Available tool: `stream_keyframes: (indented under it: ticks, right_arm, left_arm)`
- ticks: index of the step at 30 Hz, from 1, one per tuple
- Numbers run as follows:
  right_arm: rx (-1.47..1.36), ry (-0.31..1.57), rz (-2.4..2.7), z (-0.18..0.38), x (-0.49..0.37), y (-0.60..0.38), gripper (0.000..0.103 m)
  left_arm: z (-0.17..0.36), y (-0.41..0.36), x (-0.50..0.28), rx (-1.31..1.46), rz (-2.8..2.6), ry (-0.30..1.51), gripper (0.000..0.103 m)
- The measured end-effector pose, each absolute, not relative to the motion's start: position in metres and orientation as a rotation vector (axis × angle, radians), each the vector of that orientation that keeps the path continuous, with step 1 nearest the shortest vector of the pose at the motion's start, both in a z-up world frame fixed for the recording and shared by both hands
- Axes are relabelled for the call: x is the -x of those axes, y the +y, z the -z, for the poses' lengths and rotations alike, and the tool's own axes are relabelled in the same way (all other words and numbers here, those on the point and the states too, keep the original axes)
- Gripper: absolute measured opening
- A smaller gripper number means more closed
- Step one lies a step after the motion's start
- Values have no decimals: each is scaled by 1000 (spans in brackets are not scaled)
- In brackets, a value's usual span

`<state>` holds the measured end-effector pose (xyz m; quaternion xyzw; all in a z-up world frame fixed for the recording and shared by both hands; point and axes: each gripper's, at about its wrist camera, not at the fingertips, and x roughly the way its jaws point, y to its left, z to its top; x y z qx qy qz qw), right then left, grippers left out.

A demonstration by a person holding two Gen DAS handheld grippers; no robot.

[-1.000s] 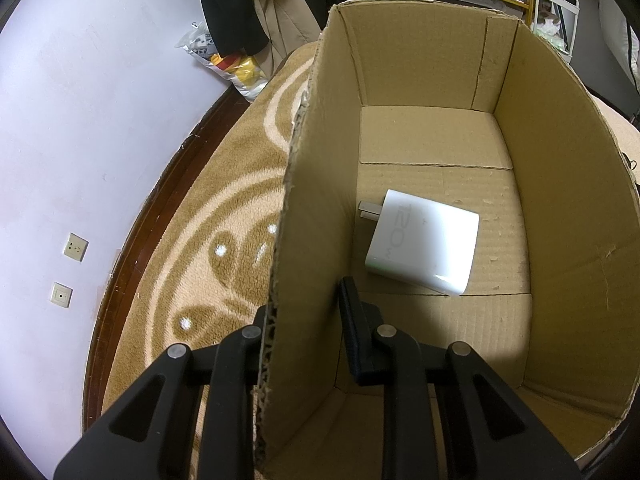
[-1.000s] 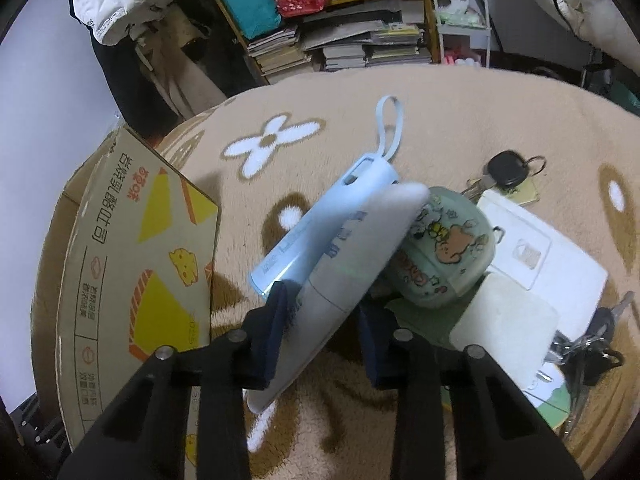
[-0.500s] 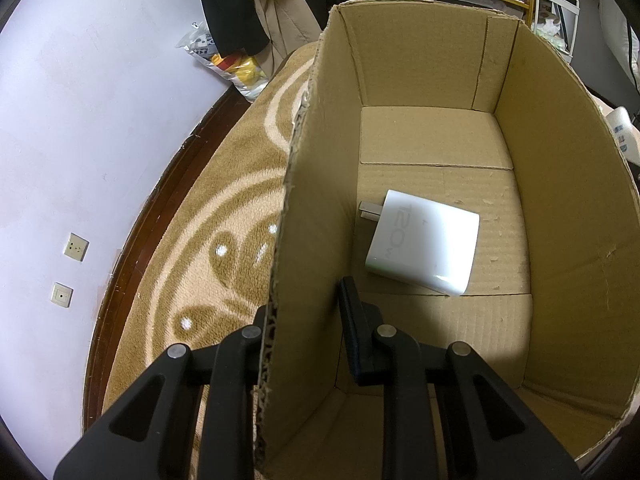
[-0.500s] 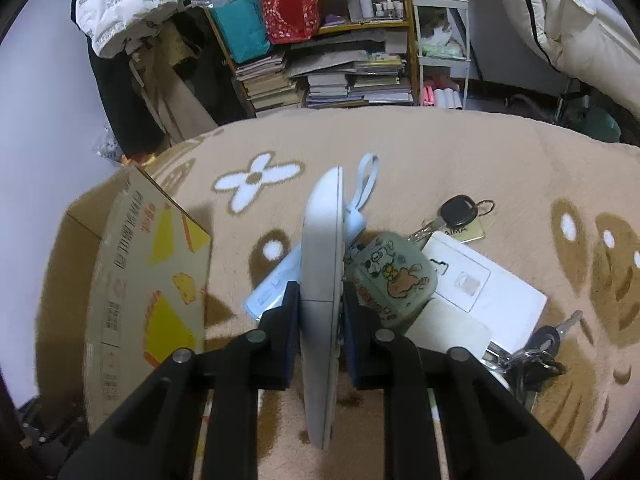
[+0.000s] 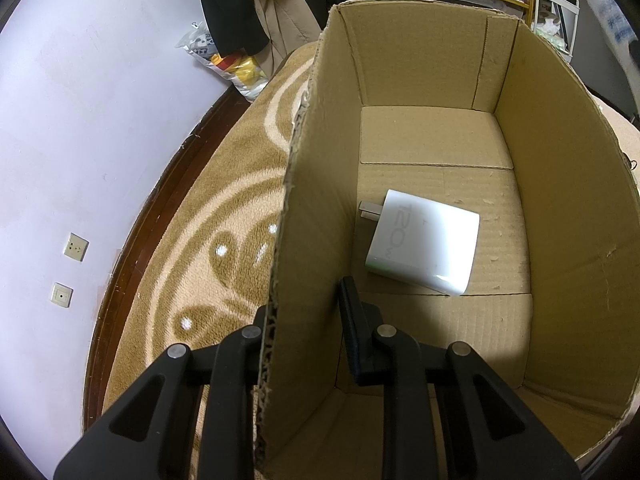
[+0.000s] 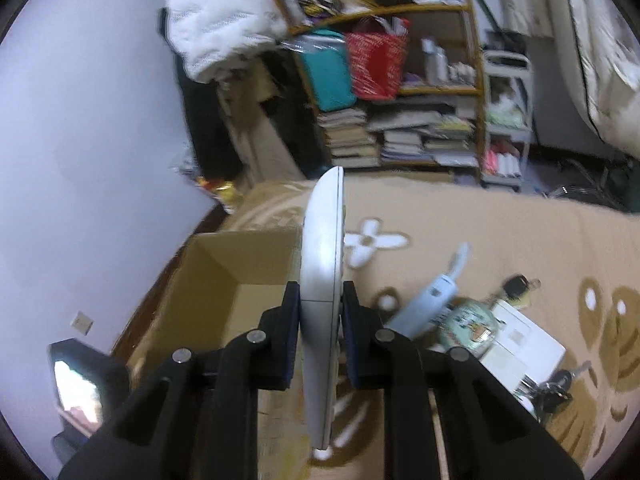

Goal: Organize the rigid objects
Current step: 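Carry the remote over the box and open the right gripper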

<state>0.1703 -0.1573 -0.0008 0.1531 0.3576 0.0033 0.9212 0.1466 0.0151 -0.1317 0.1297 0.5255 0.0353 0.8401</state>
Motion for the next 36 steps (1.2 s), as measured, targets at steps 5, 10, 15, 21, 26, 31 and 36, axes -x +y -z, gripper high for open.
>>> stream_keyframes:
  ticks: [5,10,15,21,26,31,36]
  right_arm:
    - [-289,707,-78,-14,-165,-135,21]
    - [-283,718,-123,-16,-163,-122,21]
    - [-266,745,-140,-9,-163,-112,21]
    - [-245,799,-130,5,-166,-107,21]
    - [-230,840,-143,15,-170,-105,21]
    - [-225,878,-142,29,-173,-102,21]
    - [-238,901,-142,39,-176,-106,21]
  left_arm:
    - [132,15,-147,-273,-74,1112,21]
    - [131,15,-147,-272,-74,1113,21]
    - [131,15,-146,-273,-74,1113,21]
    - [131,15,-146,-272,-74,1114,21]
    - [131,16,-147,-273,-74,1113,21]
    - [131,15,-147,-271,-74,1114,21]
    - [131,15,-147,-276,-74,1112,21]
